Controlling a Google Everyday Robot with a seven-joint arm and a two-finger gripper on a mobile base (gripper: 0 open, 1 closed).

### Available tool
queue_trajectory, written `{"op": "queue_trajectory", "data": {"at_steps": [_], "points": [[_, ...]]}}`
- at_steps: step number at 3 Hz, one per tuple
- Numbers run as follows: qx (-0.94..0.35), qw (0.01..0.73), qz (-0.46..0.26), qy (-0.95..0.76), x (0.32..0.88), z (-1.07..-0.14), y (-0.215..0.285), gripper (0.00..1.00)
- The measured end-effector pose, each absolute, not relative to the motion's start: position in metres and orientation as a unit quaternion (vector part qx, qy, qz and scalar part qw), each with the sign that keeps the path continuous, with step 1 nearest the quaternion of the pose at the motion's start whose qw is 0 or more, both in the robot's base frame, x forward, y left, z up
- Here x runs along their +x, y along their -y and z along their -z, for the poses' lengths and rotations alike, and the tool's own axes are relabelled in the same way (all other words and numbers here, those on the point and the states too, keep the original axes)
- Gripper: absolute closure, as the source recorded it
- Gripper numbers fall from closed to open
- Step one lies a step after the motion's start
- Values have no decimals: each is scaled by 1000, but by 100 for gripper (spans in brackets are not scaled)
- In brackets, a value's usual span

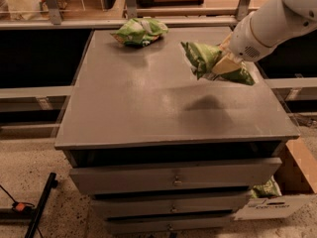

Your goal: Move green jalapeno chip bag near green rice chip bag

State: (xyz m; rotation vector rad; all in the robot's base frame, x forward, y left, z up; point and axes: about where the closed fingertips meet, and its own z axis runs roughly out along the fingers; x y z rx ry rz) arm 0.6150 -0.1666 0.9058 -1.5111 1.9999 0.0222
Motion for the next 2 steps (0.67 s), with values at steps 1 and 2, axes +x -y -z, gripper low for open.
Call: {"op": "queue_trajectory", "data": {"at_steps": [1, 2], "points": [[-564, 373, 2, -737, 655, -938, 162, 100], [-550, 441, 0, -709, 695, -953, 150, 100]]}}
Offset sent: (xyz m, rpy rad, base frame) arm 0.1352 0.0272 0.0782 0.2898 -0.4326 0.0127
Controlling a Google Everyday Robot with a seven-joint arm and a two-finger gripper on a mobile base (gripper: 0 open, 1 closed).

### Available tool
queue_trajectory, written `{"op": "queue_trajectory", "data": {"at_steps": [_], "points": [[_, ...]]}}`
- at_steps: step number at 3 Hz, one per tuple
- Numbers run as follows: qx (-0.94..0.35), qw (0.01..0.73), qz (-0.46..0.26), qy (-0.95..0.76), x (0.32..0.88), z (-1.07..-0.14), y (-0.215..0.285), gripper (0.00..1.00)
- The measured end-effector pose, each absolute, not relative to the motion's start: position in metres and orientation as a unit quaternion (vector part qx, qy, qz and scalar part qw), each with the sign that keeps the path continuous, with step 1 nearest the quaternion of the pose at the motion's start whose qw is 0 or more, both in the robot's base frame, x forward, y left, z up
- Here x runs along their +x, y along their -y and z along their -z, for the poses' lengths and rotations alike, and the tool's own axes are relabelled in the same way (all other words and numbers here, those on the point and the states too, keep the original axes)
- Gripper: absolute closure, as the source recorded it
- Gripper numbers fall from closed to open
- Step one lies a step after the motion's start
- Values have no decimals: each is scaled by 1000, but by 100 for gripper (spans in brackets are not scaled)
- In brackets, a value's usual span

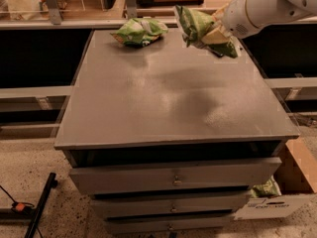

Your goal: Move green jalapeno chip bag near green rice chip bag

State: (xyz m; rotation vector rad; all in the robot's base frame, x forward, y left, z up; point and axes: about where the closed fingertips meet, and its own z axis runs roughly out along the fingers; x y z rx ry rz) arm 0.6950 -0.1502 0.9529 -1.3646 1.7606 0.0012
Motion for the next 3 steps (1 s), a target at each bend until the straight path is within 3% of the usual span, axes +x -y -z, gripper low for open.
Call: {"op": "queue_trajectory", "data": {"at_steps": [2, 3], "points": [[-569, 509, -8, -646, 782, -968, 83, 100], [-591, 508, -11, -627, 813, -970, 37, 82]]}}
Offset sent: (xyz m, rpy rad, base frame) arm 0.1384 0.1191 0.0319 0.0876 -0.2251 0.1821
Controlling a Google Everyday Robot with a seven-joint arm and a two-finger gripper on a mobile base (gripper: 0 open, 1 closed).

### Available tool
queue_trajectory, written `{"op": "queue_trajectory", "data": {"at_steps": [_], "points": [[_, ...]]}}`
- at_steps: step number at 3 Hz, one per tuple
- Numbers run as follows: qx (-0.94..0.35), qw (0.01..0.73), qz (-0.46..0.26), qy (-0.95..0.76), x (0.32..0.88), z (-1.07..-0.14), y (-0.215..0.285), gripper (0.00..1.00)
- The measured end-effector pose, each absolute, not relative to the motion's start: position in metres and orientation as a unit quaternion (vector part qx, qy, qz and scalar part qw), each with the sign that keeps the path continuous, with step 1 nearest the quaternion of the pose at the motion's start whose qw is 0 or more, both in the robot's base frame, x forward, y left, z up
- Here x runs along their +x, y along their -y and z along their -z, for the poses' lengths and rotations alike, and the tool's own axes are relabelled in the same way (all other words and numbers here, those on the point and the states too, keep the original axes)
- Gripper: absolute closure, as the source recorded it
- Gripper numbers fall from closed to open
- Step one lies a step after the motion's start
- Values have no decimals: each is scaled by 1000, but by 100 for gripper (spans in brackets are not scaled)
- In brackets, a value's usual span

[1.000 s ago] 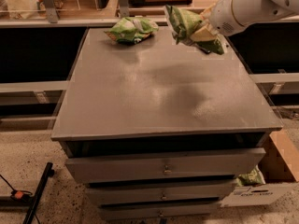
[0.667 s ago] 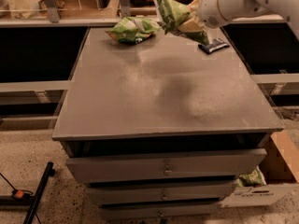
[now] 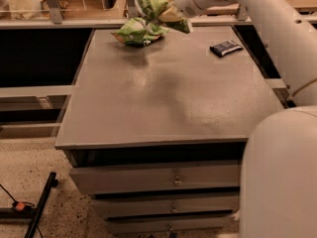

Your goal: Move green jalapeno chip bag near green rice chip bag

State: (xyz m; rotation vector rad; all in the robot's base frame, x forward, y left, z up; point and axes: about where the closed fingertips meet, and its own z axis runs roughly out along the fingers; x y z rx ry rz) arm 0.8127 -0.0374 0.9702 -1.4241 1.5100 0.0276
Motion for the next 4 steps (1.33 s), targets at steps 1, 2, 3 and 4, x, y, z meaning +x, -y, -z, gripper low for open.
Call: {"op": "queue_trajectory", "data": {"at_steps": [1, 2, 3, 4], "points": [[-593, 514, -14, -620, 833, -976, 13, 59], [-593, 517, -14, -618, 835, -979, 11, 35], [-594, 515, -16, -617, 835, -976, 8, 13], [-595, 514, -18, -617, 836, -973, 5, 0]]}}
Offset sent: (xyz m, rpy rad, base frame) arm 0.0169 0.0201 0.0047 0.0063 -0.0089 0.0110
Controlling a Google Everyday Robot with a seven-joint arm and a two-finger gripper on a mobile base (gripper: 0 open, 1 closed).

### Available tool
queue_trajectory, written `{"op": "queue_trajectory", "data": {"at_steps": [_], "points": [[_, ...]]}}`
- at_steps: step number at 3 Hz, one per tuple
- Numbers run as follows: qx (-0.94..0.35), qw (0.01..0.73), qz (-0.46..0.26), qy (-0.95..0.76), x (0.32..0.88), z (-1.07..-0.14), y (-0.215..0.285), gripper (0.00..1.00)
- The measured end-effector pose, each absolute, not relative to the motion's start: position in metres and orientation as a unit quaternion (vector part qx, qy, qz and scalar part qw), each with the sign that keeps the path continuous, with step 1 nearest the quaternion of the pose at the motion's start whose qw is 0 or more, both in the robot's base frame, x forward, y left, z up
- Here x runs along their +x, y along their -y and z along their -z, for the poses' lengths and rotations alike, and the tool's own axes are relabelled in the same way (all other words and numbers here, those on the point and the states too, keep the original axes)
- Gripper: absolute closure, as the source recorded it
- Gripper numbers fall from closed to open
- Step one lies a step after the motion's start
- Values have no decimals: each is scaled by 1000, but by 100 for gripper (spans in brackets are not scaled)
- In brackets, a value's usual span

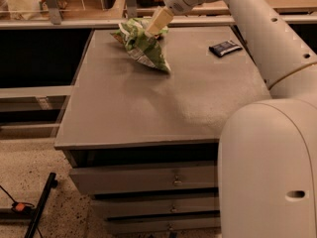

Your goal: Move green jalapeno chip bag near green rice chip bag

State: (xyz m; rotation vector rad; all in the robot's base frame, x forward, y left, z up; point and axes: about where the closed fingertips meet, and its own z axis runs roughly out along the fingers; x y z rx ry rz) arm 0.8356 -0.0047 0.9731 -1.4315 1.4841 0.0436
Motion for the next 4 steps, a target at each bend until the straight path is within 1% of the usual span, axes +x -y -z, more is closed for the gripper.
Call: {"op": "queue_trajectory", "data": {"at_steps": [1, 2, 3, 4], "points": [[-596, 514, -18, -617, 836, -973, 5, 0], [-608, 511, 0, -608, 835, -981, 5, 0], [-609, 515, 33, -602, 834, -1001, 25, 0], [-609, 515, 33, -602, 834, -1001, 25, 0]]}}
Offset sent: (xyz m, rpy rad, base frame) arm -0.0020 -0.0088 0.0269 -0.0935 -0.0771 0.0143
